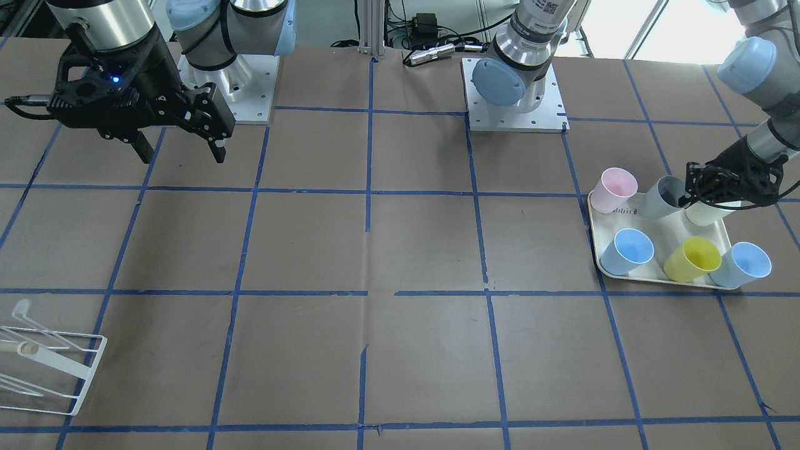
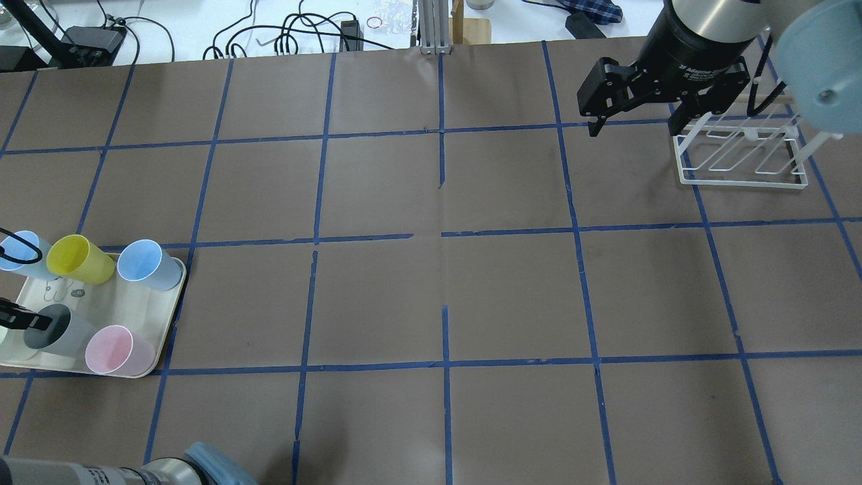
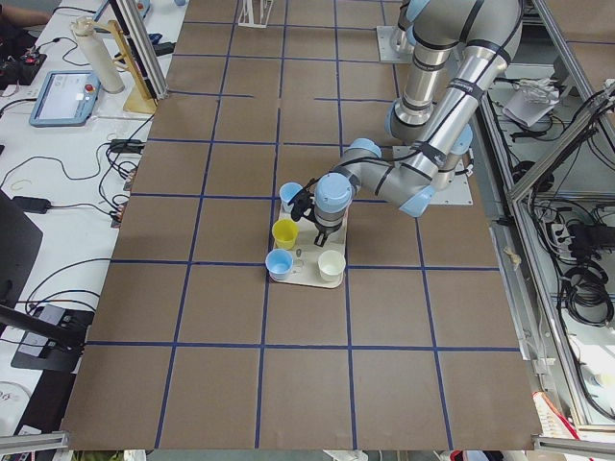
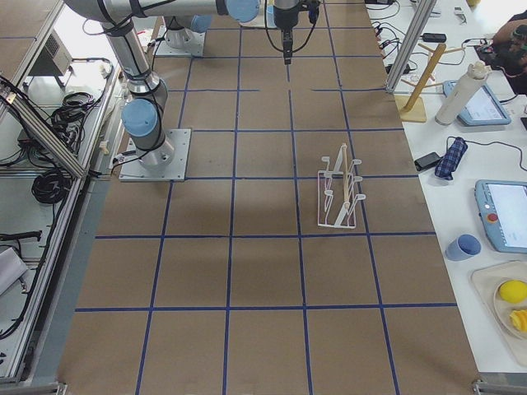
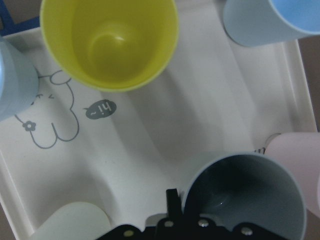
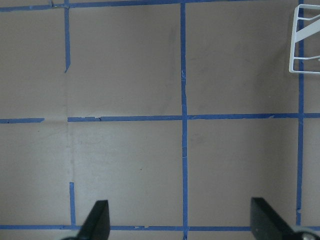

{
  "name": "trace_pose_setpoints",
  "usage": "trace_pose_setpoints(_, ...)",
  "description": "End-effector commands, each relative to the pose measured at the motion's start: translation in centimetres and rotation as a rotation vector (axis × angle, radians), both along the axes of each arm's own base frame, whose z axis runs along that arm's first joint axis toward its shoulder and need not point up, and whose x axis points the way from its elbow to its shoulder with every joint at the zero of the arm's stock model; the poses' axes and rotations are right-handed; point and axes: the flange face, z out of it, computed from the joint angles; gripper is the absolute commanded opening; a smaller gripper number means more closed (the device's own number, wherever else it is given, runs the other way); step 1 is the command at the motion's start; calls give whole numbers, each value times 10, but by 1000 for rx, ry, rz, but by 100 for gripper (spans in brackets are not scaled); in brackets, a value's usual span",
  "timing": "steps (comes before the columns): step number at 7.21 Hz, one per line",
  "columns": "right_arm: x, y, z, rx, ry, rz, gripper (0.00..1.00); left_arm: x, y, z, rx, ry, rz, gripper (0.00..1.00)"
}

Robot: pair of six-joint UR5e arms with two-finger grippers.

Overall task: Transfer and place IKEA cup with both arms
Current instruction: 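Open the left gripper to release the mug on the tray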

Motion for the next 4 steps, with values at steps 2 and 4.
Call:
trace_pose_setpoints(2, -2, -2, 3, -3, 12, 6, 100, 4, 2, -6, 5, 6, 14, 78)
trace_pose_setpoints(4, -2, -1, 2, -1, 13, 6, 100, 1, 5, 5, 53, 24, 89, 100)
